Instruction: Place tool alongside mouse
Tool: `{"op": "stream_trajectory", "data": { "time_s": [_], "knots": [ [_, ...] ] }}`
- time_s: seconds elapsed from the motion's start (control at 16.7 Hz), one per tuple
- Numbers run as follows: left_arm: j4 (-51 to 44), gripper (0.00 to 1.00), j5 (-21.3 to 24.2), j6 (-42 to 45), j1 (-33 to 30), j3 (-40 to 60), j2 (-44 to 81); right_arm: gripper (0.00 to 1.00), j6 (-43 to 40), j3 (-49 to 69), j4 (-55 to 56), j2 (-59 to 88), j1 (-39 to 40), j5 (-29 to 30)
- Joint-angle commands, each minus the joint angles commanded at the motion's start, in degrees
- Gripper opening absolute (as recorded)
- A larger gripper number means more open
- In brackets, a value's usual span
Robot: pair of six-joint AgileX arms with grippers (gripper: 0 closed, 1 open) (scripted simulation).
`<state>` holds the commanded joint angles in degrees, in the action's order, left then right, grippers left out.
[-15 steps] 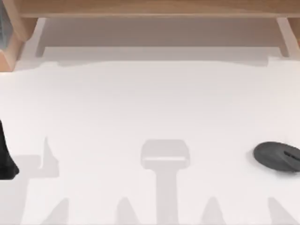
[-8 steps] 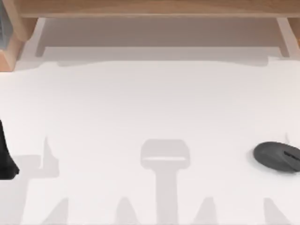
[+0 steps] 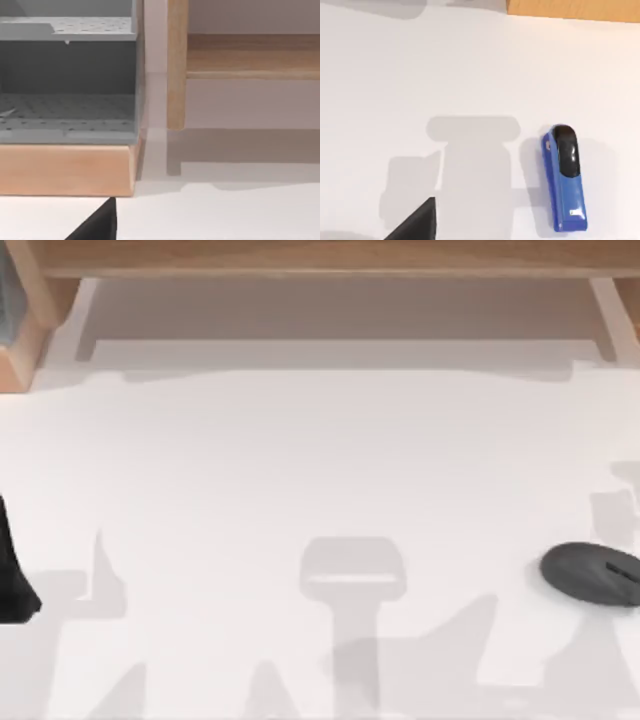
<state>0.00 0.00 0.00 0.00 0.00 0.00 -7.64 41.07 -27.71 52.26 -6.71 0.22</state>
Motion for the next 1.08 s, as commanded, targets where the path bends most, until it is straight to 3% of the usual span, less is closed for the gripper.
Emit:
{"op": "stream_trajectory", "data": {
  "time_s": [0.6, 1.08],
  "knots": [
    [0.00, 1.00, 0.00, 0.00, 0.00, 0.00, 0.00, 1.00, -7.65, 39.36, -27.21, 55.81, -6.42, 0.59],
    [0.00, 1.00, 0.00, 0.00, 0.00, 0.00, 0.00, 1.00, -9.23, 49.61, -33.32, 67.44, -7.98, -0.28]
  ]
}}
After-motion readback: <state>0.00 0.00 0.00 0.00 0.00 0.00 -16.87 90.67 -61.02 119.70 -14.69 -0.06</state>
